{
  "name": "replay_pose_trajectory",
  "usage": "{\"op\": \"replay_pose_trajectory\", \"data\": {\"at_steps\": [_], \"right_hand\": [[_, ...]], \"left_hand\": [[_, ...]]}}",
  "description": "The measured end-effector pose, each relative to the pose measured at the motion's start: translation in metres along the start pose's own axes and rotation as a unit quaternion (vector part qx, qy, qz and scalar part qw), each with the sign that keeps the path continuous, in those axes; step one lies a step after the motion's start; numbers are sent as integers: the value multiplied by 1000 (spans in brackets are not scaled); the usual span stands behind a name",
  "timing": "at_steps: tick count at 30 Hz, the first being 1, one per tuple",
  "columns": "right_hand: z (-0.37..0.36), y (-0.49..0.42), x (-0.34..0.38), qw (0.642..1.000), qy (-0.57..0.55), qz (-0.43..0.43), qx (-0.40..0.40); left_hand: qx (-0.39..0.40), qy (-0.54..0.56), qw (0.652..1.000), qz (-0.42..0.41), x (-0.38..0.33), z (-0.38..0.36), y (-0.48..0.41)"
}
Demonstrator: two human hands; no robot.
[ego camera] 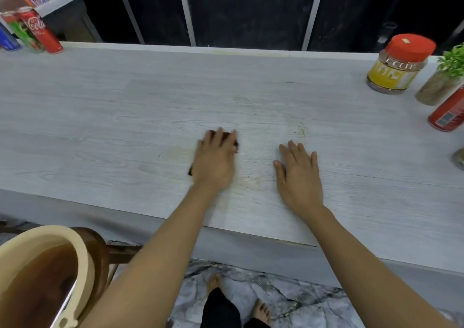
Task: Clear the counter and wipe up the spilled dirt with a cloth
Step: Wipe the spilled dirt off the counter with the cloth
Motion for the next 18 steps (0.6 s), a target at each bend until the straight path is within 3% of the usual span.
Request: {"op": "replay_pose_trajectory", "data": {"at_steps": [2, 5, 10, 13, 15, 18], "right_hand": [[0, -1, 0, 1000, 2, -13, 3], [-2, -4, 1, 1000, 7, -24, 5], [-4, -17, 4, 999, -8, -48, -24], [-8, -23, 2, 997, -11, -59, -44], [-11, -32, 1, 997, -5, -63, -54], [-14, -50, 1, 996, 9, -72, -55]], "left_hand": [[23, 30, 996, -79, -21, 7, 34], [39, 62, 990, -124, 18, 35, 67], [-6, 13, 999, 52, 141, 51, 8], [-29, -8, 997, 76, 128, 26, -50], [-7, 11, 999, 39, 80, 4, -65], [35, 61, 990, -124, 9, -6, -30]]}}
Point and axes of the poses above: each hand's wrist, its own y-axis away from the middle knuckle, its own z-axis out of the back of the hand, x = y × z, the point moved 2 cm from there along -y, towards the middle knuckle, and after that the axes turned 13 degrees about -x, right-handed, at the moved point
